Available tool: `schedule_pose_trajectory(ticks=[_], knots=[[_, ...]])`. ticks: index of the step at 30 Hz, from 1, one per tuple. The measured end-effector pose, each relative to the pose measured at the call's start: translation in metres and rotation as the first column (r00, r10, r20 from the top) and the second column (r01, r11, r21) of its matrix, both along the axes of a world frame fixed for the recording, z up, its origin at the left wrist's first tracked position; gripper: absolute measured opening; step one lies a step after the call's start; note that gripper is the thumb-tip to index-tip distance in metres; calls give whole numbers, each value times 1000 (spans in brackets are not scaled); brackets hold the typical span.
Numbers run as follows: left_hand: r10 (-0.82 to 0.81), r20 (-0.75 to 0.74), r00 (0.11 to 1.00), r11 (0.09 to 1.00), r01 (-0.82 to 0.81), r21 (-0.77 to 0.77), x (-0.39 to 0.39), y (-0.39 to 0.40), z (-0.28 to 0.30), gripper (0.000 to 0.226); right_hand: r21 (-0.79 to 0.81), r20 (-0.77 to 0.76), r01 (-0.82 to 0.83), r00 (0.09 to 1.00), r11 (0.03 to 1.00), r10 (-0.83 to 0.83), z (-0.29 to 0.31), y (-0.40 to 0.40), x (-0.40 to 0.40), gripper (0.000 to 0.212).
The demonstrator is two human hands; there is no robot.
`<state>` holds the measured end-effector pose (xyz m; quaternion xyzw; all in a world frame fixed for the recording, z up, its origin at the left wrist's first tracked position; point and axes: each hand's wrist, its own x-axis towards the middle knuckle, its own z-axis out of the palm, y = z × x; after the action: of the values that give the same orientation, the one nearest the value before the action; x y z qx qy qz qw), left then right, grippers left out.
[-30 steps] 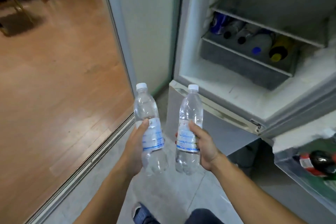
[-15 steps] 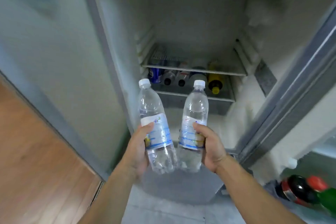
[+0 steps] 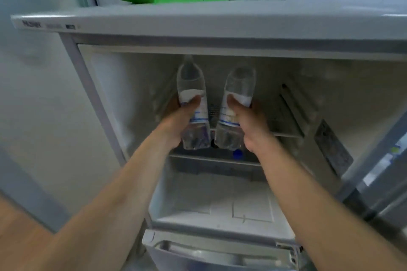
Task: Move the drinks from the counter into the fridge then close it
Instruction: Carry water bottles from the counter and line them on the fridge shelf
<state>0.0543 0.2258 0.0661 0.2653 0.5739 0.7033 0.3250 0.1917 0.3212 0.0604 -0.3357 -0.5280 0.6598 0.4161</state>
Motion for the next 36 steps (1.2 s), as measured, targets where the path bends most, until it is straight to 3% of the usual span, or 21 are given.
schedule_pose_trajectory(ticks=[3,5,10,15,20,24,26,29,32,34,36], knots=[[31,-170,985,999,-25,39,-24,34,4,34,88,48,12,999,996,-17,10,25,-25,20],[99,-228,969,994,-87,60,-37,53,2,30,128,56,11,998,992,-18,11,43,-42,28],[234,-338,912,972,-221,77,-65,95,-5,57,259,38,63,996,964,-75,-1,75,-83,52],[224,-477,850,972,-228,51,-86,123,-9,74,314,45,106,991,944,-126,-11,95,-115,64],[226,-480,848,970,-242,29,-107,152,-10,75,323,118,126,978,938,-172,-6,120,-138,81],[190,-526,829,961,-267,-73,-122,168,-15,72,364,187,97,967,926,-174,-4,137,-151,88],[240,-572,784,931,-352,-93,-125,167,-15,82,351,182,65,974,934,-136,-6,140,-152,83],[247,-536,807,938,-339,-78,-122,162,-17,84,381,217,-16,973,925,-73,-13,145,-148,68],[158,-653,741,882,-403,-243,-109,153,-28,86,425,456,-68,877,903,-148,-16,144,-135,80],[135,-580,803,894,-351,-279,-98,151,-38,87,477,582,-119,786,871,-211,-17,146,-130,80],[218,-447,868,920,-336,-204,-86,152,-43,86,473,608,-146,768,869,-201,-18,148,-134,75]])
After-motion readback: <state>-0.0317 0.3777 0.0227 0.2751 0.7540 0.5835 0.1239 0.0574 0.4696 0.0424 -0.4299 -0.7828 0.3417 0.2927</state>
